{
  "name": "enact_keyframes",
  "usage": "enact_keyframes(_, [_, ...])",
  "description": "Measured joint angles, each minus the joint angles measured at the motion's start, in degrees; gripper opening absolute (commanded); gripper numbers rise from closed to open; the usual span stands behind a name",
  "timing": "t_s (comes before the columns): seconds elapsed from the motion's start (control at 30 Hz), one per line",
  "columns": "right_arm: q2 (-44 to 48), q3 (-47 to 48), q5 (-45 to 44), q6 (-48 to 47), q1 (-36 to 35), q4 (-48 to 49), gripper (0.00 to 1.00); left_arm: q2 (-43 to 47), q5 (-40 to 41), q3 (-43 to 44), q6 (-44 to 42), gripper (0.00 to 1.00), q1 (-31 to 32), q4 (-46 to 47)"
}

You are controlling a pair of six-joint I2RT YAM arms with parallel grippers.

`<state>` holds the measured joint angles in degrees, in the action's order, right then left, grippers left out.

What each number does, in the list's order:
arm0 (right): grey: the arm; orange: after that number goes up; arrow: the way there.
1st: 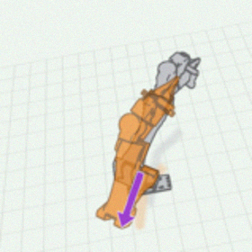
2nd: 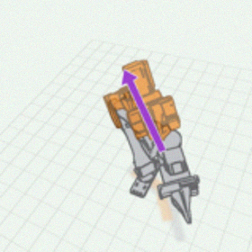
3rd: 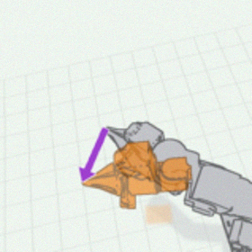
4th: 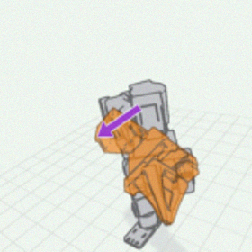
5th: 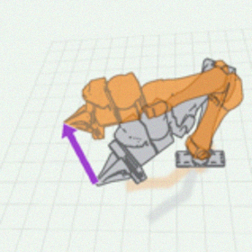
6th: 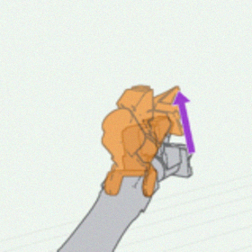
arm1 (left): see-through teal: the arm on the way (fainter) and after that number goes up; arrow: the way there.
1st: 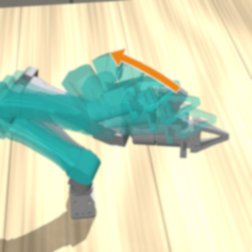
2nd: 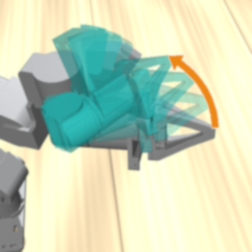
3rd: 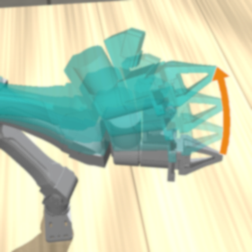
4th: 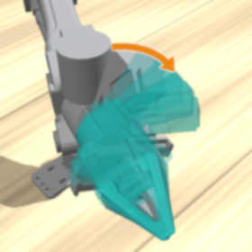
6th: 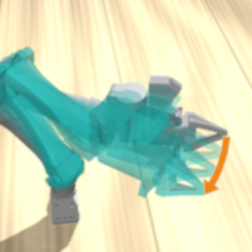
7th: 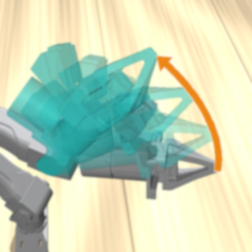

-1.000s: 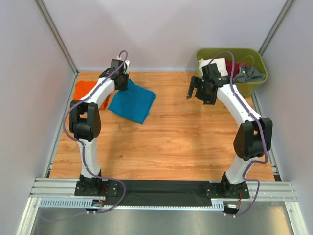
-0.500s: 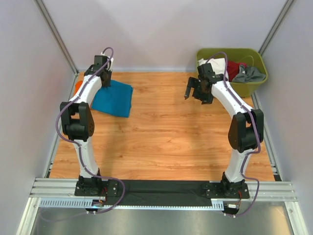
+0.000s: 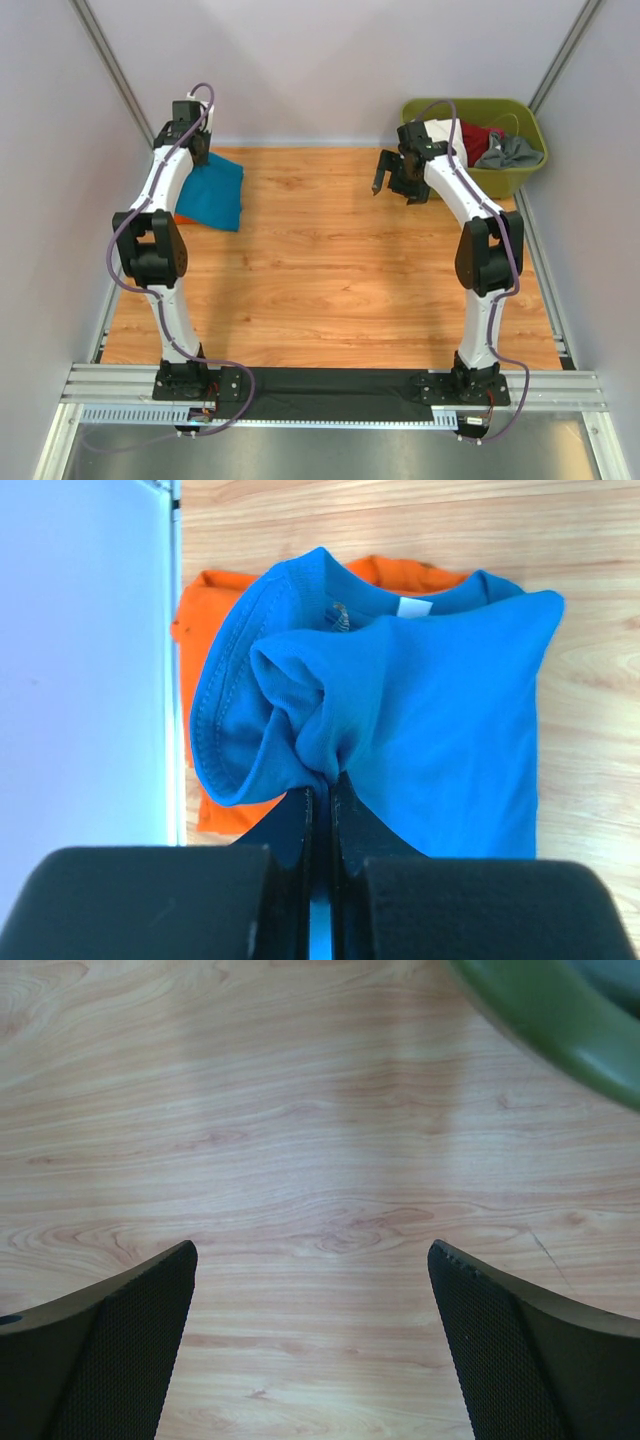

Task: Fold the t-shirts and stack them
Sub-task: Neatly place the folded tshirt to the corner

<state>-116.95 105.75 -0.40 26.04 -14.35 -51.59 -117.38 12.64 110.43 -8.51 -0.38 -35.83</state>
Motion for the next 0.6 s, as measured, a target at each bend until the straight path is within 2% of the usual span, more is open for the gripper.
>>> enact_keyframes(0.33, [-2.86, 3.5, 1.18, -0.02, 0.42, -1.18, 1.0, -0.17, 0.94, 2.47, -1.25, 0.0, -3.39, -2.05])
enact_keyframes(0.6, [-4.02, 4.63, 1.97, -0.04, 0.57, -1.79, 1.0, -1.25, 0.61, 5.35, -3.3, 0.0, -3.45, -1.99])
